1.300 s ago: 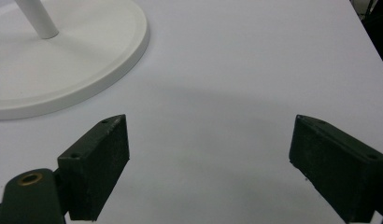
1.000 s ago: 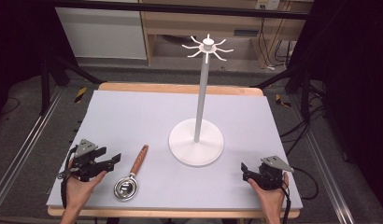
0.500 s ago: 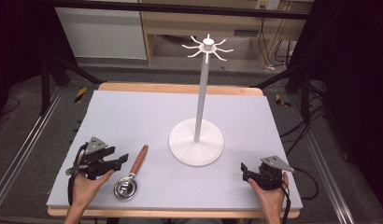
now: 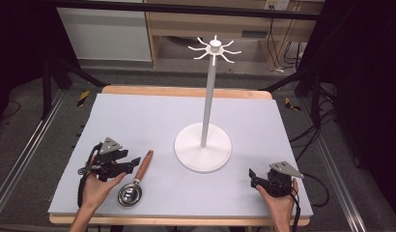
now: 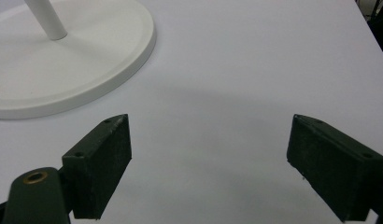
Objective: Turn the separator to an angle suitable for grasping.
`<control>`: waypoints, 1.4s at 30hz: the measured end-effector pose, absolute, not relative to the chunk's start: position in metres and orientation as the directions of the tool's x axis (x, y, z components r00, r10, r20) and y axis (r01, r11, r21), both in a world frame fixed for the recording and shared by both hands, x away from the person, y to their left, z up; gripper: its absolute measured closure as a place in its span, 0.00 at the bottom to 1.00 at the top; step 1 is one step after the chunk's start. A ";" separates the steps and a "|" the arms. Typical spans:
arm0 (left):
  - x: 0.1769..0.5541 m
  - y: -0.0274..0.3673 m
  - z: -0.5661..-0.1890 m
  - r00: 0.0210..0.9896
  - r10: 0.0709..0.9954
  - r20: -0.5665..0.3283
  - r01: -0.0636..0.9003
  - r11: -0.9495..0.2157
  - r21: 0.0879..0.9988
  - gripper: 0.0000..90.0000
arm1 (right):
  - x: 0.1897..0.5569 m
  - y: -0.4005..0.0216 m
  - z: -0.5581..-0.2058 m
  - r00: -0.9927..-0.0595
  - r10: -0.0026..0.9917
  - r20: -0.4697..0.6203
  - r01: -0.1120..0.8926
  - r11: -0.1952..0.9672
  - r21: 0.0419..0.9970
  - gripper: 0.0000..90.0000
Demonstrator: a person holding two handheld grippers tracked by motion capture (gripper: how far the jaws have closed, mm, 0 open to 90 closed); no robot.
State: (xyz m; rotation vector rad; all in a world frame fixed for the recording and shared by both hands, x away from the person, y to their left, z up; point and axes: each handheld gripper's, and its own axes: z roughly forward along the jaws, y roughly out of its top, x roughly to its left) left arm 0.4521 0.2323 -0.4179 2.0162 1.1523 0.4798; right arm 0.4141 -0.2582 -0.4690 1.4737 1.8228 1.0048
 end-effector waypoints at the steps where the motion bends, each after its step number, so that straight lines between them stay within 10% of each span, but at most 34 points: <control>1: 0.453 0.232 -0.418 0.527 0.849 -0.041 0.574 -0.320 0.754 0.47 | 0.414 -0.258 -0.469 -0.219 0.976 0.018 0.536 0.105 0.838 0.16; 42: 0.467 0.198 -0.460 0.538 0.843 -0.005 0.706 -0.449 0.547 0.65 | 0.415 -0.257 -0.470 -0.244 0.970 0.022 0.553 0.120 0.825 0.20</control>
